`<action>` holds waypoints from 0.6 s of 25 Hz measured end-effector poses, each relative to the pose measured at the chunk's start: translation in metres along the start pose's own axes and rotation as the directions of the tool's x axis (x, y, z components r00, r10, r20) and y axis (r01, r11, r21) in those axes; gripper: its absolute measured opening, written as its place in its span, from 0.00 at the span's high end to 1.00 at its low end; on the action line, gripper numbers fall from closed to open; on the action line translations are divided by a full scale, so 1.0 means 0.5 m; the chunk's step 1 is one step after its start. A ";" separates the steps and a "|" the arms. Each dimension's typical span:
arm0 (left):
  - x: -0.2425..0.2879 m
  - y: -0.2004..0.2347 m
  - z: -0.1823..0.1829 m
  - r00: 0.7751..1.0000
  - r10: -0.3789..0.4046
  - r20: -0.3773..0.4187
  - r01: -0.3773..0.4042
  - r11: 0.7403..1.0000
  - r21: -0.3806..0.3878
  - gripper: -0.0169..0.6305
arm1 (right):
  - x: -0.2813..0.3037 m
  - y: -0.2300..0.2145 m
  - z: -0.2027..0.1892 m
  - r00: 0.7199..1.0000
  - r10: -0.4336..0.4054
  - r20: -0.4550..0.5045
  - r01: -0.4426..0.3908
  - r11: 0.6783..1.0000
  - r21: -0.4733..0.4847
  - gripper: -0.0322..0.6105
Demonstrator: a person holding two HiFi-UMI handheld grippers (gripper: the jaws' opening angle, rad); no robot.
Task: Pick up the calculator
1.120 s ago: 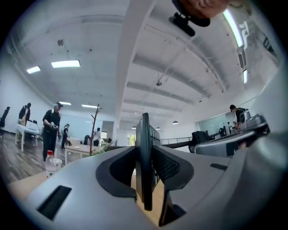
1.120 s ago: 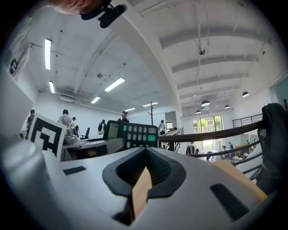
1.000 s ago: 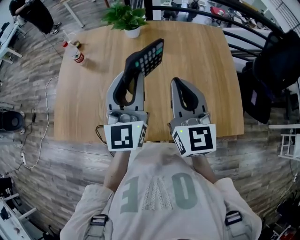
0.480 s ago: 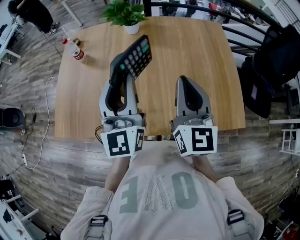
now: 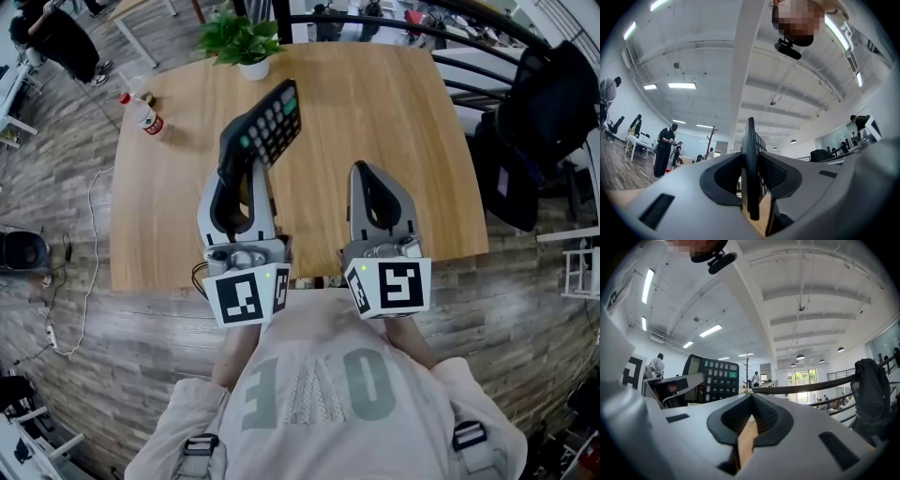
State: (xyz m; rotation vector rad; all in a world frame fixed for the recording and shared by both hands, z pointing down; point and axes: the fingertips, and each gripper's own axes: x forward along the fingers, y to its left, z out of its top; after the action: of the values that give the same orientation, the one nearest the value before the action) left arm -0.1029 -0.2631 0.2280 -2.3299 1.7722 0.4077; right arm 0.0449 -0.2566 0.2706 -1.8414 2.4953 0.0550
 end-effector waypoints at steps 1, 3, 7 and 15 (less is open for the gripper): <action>0.000 -0.001 0.003 1.000 -0.003 0.004 0.003 1.000 0.000 0.79 | -0.001 -0.001 0.001 1.000 -0.004 0.002 0.004 1.000 0.002 0.92; 0.001 -0.004 0.007 1.000 -0.009 0.011 0.009 1.000 0.006 0.79 | -0.001 -0.004 0.001 1.000 -0.009 0.004 0.009 1.000 0.008 0.92; 0.005 -0.007 0.006 1.000 -0.015 0.018 0.015 1.000 0.014 0.80 | 0.001 -0.005 -0.001 1.000 -0.007 0.006 0.007 1.000 0.016 0.92; 0.004 -0.025 -0.029 0.998 -0.041 -0.036 0.041 0.999 0.003 0.84 | -0.010 -0.011 -0.002 1.000 -0.016 0.004 0.016 1.000 0.026 0.92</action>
State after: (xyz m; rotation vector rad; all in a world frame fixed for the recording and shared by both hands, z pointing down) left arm -0.0888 -0.2662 0.2408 -2.3819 1.7357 0.3578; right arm 0.0518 -0.2535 0.2718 -1.8500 2.4661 0.0262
